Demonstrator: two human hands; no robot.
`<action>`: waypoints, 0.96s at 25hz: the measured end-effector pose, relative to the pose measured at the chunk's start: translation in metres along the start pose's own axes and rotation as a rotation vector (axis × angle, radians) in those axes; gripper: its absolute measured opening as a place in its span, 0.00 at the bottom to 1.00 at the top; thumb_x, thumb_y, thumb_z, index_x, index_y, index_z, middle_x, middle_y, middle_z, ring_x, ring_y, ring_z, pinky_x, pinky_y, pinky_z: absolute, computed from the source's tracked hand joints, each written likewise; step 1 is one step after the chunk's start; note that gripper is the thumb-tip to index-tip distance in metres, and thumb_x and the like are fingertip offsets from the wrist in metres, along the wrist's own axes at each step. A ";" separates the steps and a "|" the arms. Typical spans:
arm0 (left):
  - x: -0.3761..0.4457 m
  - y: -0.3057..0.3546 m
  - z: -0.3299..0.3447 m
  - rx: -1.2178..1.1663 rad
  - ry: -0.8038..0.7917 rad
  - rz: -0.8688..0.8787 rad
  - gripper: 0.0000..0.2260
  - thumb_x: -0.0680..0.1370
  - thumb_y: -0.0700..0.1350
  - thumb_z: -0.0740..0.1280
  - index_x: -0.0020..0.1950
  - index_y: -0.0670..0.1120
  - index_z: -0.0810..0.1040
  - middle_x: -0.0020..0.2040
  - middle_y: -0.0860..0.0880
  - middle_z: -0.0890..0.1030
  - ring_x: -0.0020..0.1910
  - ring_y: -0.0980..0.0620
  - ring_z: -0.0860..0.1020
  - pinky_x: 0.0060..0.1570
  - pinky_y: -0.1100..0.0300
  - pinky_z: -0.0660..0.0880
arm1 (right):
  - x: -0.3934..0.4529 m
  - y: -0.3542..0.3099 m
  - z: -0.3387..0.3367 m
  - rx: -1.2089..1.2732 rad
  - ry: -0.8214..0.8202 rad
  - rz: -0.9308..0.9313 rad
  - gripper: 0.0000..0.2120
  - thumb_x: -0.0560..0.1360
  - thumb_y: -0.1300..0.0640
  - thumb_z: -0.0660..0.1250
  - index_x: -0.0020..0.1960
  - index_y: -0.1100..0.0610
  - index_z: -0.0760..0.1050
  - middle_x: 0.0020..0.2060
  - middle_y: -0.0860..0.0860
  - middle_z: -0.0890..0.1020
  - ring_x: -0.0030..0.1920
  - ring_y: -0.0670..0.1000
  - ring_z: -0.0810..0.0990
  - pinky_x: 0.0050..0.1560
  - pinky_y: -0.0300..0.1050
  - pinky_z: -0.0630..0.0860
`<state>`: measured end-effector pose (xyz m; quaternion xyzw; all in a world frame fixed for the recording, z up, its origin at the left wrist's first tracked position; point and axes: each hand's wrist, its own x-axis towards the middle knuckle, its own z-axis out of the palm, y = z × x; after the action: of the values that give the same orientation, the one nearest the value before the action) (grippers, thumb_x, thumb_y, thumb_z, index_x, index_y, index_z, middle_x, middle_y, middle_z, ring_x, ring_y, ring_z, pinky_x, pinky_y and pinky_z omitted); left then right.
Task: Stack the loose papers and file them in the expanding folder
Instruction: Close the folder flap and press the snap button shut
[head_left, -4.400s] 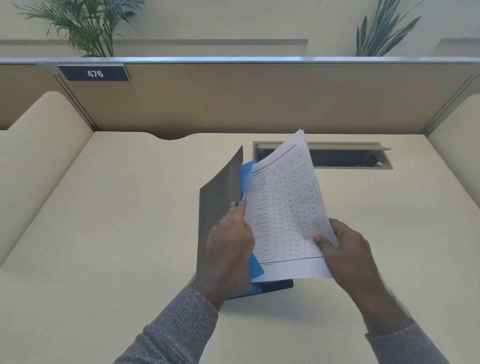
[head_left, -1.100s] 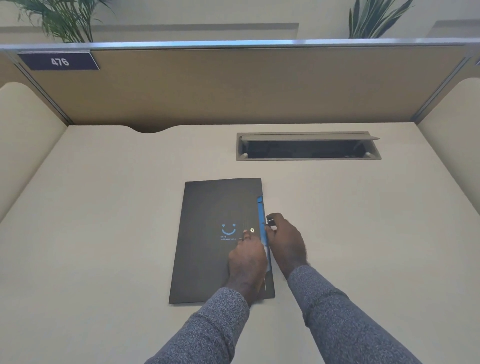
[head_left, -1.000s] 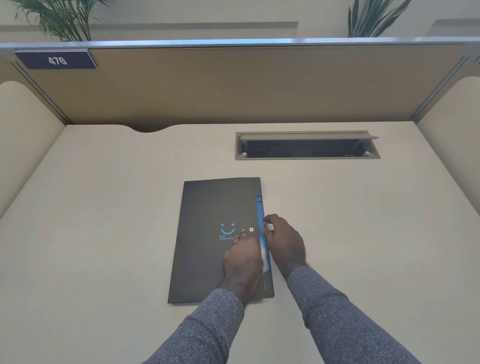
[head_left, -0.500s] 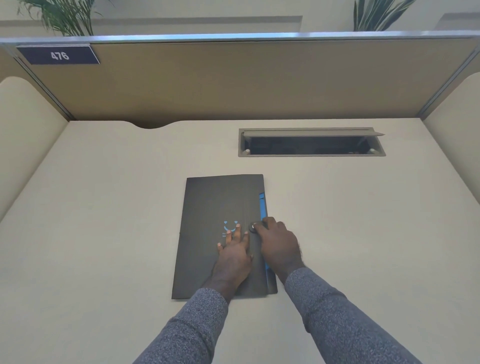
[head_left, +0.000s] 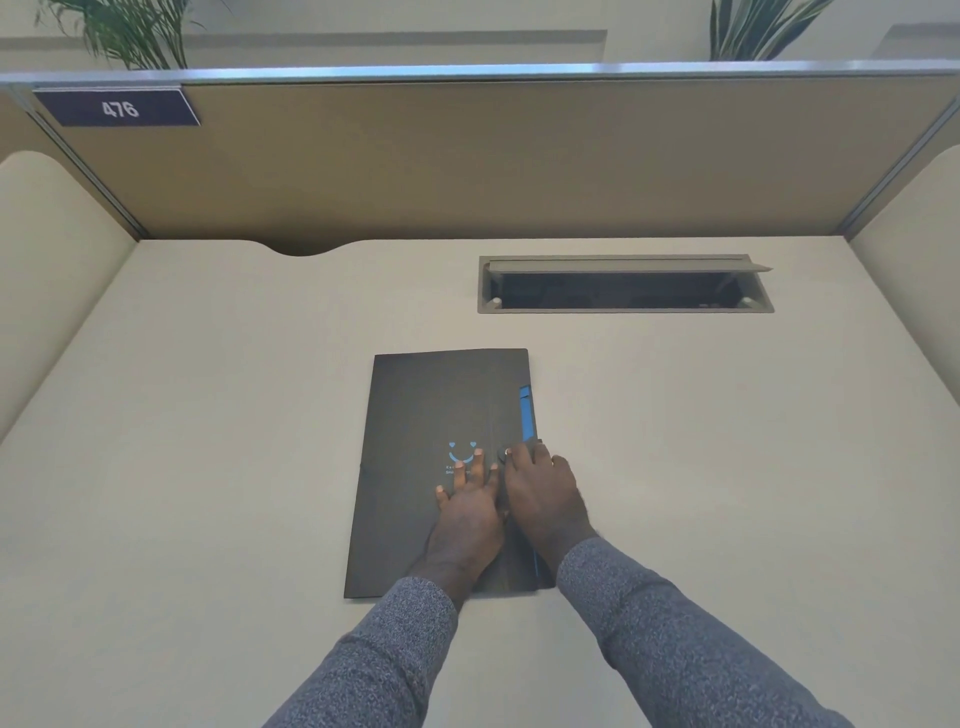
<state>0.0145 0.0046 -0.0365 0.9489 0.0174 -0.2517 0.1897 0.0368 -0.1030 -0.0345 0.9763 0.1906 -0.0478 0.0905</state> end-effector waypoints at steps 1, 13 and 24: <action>0.000 0.000 0.000 -0.003 -0.002 -0.004 0.26 0.81 0.43 0.55 0.79 0.47 0.53 0.81 0.47 0.44 0.79 0.42 0.45 0.74 0.37 0.48 | 0.000 -0.001 0.000 -0.043 -0.015 -0.001 0.12 0.64 0.58 0.76 0.47 0.57 0.83 0.41 0.55 0.81 0.44 0.58 0.82 0.32 0.46 0.75; 0.000 0.000 0.001 0.031 -0.004 0.001 0.27 0.81 0.44 0.56 0.79 0.45 0.51 0.81 0.45 0.44 0.79 0.40 0.45 0.73 0.36 0.49 | 0.007 0.010 -0.004 0.083 0.058 -0.008 0.13 0.56 0.61 0.80 0.39 0.58 0.83 0.32 0.55 0.81 0.29 0.53 0.81 0.20 0.41 0.71; 0.001 0.000 0.001 0.048 -0.007 0.003 0.27 0.82 0.46 0.56 0.79 0.45 0.50 0.81 0.46 0.43 0.79 0.40 0.45 0.73 0.36 0.49 | 0.008 0.010 0.002 0.207 0.064 0.071 0.10 0.66 0.63 0.72 0.46 0.56 0.81 0.41 0.53 0.82 0.40 0.55 0.81 0.26 0.44 0.71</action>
<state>0.0146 0.0043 -0.0374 0.9523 0.0092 -0.2550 0.1675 0.0473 -0.1095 -0.0361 0.9876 0.1527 -0.0326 -0.0153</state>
